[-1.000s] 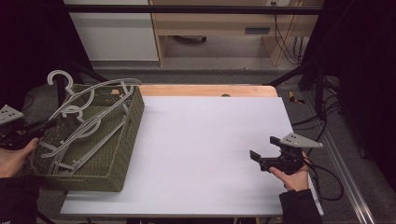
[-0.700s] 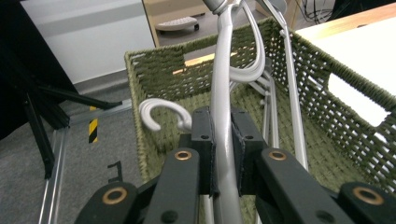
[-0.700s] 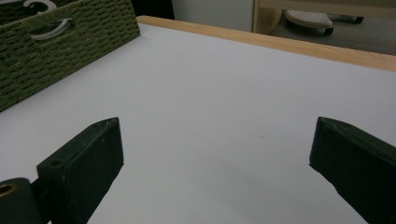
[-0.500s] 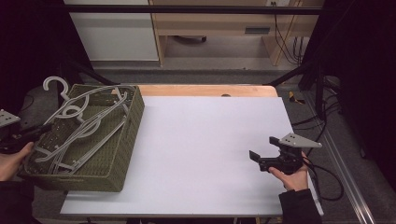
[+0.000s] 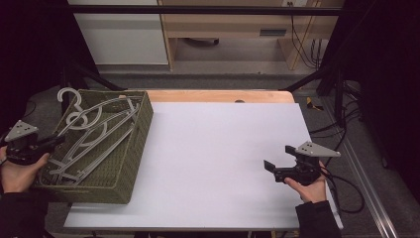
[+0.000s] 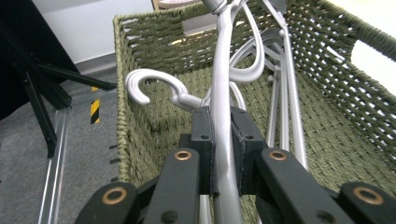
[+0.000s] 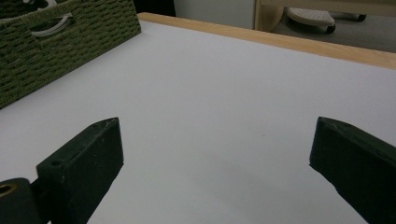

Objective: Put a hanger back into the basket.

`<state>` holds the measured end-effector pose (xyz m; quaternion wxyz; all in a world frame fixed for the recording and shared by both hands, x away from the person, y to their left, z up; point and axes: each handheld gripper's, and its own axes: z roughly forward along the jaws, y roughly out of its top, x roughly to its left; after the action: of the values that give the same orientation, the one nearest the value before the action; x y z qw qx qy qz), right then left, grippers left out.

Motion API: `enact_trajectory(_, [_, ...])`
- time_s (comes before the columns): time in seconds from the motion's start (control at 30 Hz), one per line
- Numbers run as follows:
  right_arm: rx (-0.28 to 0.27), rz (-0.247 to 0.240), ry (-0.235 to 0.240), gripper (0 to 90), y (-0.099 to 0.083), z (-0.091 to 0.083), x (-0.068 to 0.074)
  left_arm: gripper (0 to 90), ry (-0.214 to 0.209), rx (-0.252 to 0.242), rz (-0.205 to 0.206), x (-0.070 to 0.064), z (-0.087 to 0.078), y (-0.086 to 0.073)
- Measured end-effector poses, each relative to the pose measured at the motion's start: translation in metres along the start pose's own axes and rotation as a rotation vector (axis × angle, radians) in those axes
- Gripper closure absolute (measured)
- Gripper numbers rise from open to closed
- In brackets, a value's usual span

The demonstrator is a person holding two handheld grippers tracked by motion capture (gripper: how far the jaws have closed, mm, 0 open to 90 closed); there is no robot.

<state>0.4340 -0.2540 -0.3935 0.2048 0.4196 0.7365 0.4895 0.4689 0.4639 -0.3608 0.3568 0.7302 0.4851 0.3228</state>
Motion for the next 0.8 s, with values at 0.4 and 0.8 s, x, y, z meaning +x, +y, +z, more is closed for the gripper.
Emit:
enact_trajectory(0.4, [0.004, -0.009, 0.002, 3.1, -0.001, 0.000, 0.000, 80.4, 0.045, 0.199, 0.052, -0.009, 0.016, 0.003])
enact_trajectory(0.8, [-0.001, -0.005, 0.000, 3.0, 0.000, -0.001, 0.001, 73.0, 0.039, 0.294, 0.040, -0.010, 0.018, 0.006])
